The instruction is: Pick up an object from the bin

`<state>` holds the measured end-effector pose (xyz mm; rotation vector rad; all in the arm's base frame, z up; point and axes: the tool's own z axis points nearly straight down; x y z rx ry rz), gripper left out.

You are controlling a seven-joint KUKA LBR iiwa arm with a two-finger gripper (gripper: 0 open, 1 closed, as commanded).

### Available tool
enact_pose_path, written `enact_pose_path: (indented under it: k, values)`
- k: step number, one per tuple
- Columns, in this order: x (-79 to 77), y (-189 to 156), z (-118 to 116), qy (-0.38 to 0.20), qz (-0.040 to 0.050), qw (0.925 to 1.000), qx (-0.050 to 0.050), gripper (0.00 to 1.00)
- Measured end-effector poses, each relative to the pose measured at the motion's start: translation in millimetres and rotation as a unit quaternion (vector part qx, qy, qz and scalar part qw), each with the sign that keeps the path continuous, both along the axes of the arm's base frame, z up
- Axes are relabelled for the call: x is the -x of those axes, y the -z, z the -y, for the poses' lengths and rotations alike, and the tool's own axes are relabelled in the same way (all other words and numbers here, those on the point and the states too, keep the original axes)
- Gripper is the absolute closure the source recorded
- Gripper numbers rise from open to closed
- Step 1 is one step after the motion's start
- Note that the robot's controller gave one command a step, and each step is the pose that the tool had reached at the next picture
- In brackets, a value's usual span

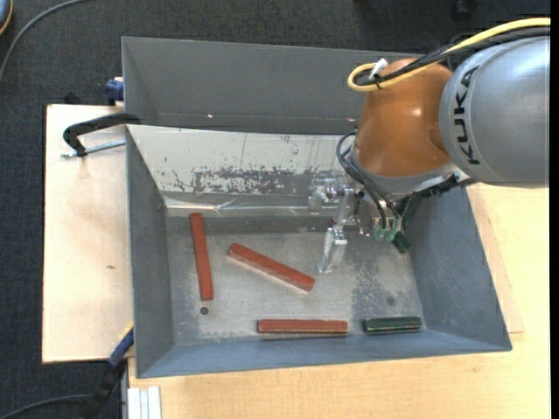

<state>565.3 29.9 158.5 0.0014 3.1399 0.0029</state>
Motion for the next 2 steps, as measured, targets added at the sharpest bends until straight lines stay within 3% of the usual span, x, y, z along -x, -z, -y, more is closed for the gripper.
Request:
enact_pose_path:
  k: [1,2]
  values:
    - [13.2,91.2,-44.6,0.087,-0.0044,0.9962,0.0,0.0]
    - [11.1,87.9,-43.1,0.087,-0.0012,0.9962,0.0,1.0]
